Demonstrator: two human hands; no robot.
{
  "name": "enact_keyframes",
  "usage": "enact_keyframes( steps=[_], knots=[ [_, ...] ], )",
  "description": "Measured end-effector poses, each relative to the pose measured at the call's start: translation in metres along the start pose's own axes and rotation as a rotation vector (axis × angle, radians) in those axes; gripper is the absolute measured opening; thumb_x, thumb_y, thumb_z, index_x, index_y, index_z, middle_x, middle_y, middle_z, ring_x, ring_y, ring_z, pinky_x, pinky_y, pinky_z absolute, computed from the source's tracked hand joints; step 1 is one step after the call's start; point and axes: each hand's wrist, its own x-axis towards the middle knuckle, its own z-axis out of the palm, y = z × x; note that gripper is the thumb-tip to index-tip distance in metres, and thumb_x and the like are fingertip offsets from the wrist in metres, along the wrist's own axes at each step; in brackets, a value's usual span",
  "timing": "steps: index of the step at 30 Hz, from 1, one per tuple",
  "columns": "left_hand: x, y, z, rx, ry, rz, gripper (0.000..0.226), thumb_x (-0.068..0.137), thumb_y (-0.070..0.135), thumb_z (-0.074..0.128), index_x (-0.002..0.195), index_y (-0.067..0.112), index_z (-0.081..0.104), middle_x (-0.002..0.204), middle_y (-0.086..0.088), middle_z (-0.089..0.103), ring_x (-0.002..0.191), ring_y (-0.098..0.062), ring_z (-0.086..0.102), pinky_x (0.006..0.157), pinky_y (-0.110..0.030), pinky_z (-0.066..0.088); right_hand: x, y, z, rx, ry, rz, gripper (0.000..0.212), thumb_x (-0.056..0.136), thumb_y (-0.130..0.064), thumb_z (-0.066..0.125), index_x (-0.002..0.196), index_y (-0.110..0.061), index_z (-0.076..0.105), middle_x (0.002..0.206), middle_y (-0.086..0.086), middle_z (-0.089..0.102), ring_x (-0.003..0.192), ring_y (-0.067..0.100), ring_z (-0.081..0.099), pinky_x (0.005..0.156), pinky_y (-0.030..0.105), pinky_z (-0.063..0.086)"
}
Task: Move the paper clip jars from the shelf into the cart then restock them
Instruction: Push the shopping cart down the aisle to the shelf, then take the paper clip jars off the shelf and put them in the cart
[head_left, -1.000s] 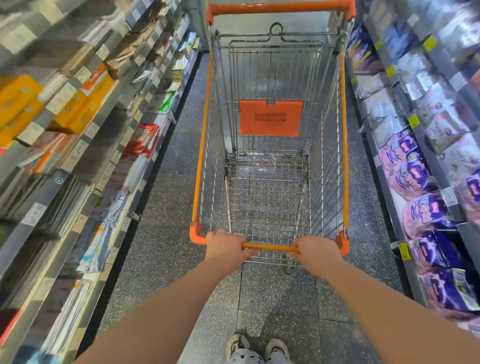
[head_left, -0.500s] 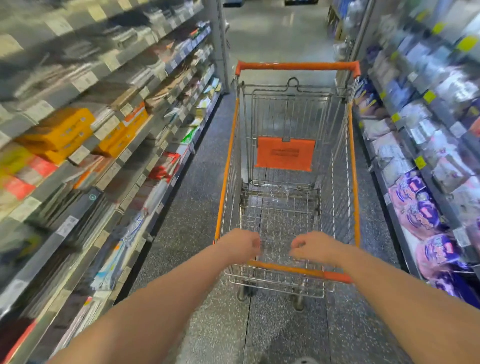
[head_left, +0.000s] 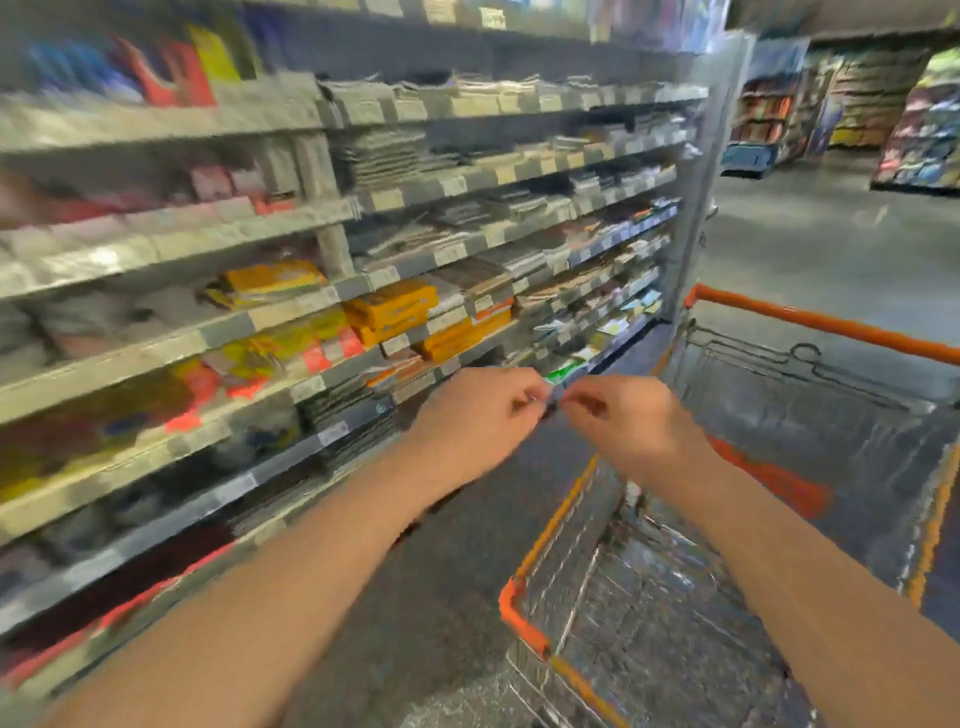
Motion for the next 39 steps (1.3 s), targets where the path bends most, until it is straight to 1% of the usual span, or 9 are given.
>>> enact_keyframes(
  steps=[2,5,7,13,20,25,30,35,39],
  knots=[
    [-0.017,-0.01,-0.034,-0.019,0.16,-0.09,0.016,0.091,0.03,0.053,0.101,0.027,0.065,0.1,0.006,0.069,0.092,-0.011,0.061,0.081,-0.03,0.047,0.018,-0.028,-0.003,0.042,0.04,-0.132,0.02,0.093,-0.025,0.051,0.098,-0.017,0.069,0.086,0.003,0.069,0.083,0.023,0.062,0.073,0.036,0.045],
    [-0.049,-0.023,-0.085,-0.082,0.372,-0.183,0.014,0.089,0.034,0.052,0.093,0.03,0.066,0.089,0.005,0.069,0.078,-0.013,0.061,0.075,-0.032,0.05,0.038,-0.079,-0.002,0.111,0.087,-0.317,0.02,0.092,-0.027,0.053,0.095,-0.016,0.069,0.081,0.004,0.068,0.084,0.027,0.062,0.068,0.036,0.041],
    [-0.074,-0.031,-0.119,-0.031,0.457,-0.279,0.016,0.091,0.032,0.052,0.095,0.026,0.067,0.088,0.005,0.069,0.075,-0.011,0.06,0.075,-0.03,0.05,0.049,-0.116,0.002,0.163,0.103,-0.4,0.019,0.092,-0.03,0.053,0.097,-0.02,0.069,0.082,0.002,0.069,0.084,0.026,0.062,0.065,0.033,0.037],
    [-0.16,-0.075,-0.211,0.225,0.748,-0.412,0.018,0.092,0.028,0.054,0.091,0.021,0.07,0.081,0.008,0.067,0.076,-0.005,0.055,0.072,-0.022,0.043,0.076,-0.249,0.03,0.401,-0.003,-0.647,0.017,0.091,-0.032,0.051,0.092,-0.025,0.066,0.079,-0.004,0.068,0.075,0.015,0.06,0.066,0.032,0.047],
    [-0.211,-0.144,-0.295,0.364,0.84,-0.435,0.018,0.092,0.025,0.053,0.083,0.022,0.069,0.07,0.013,0.063,0.069,-0.002,0.058,0.064,-0.02,0.045,0.11,-0.389,0.058,0.591,0.103,-0.806,0.02,0.093,-0.029,0.052,0.088,-0.021,0.069,0.07,-0.009,0.065,0.065,0.006,0.059,0.062,0.023,0.043],
    [-0.211,-0.201,-0.345,0.412,0.878,-0.398,0.026,0.093,0.024,0.051,0.075,0.013,0.067,0.064,0.002,0.063,0.061,-0.01,0.057,0.058,-0.024,0.042,0.157,-0.453,0.071,0.614,0.133,-0.819,0.023,0.092,-0.027,0.051,0.087,-0.015,0.071,0.072,-0.004,0.066,0.069,0.012,0.059,0.066,0.032,0.049],
    [-0.19,-0.275,-0.385,0.482,0.962,-0.387,0.03,0.092,0.029,0.049,0.075,0.012,0.068,0.067,-0.002,0.065,0.064,-0.012,0.056,0.063,-0.024,0.042,0.227,-0.502,0.087,0.552,0.13,-0.821,0.027,0.092,-0.024,0.049,0.085,-0.007,0.068,0.077,0.007,0.068,0.076,0.021,0.061,0.07,0.038,0.05],
    [-0.153,-0.362,-0.42,0.571,0.924,-0.434,0.019,0.091,0.024,0.052,0.084,0.017,0.068,0.075,0.012,0.06,0.075,-0.006,0.057,0.068,-0.03,0.048,0.315,-0.534,0.115,0.525,0.114,-0.825,0.02,0.09,-0.028,0.05,0.087,-0.021,0.069,0.084,-0.008,0.069,0.084,0.011,0.06,0.076,0.031,0.048],
    [-0.123,-0.427,-0.444,0.598,0.919,-0.513,0.013,0.089,0.027,0.055,0.094,0.022,0.067,0.086,0.008,0.065,0.08,-0.008,0.059,0.073,-0.027,0.047,0.394,-0.559,0.139,0.518,0.08,-0.846,0.019,0.09,-0.029,0.051,0.093,-0.025,0.069,0.094,-0.009,0.069,0.092,0.01,0.059,0.08,0.027,0.045]
  ],
)
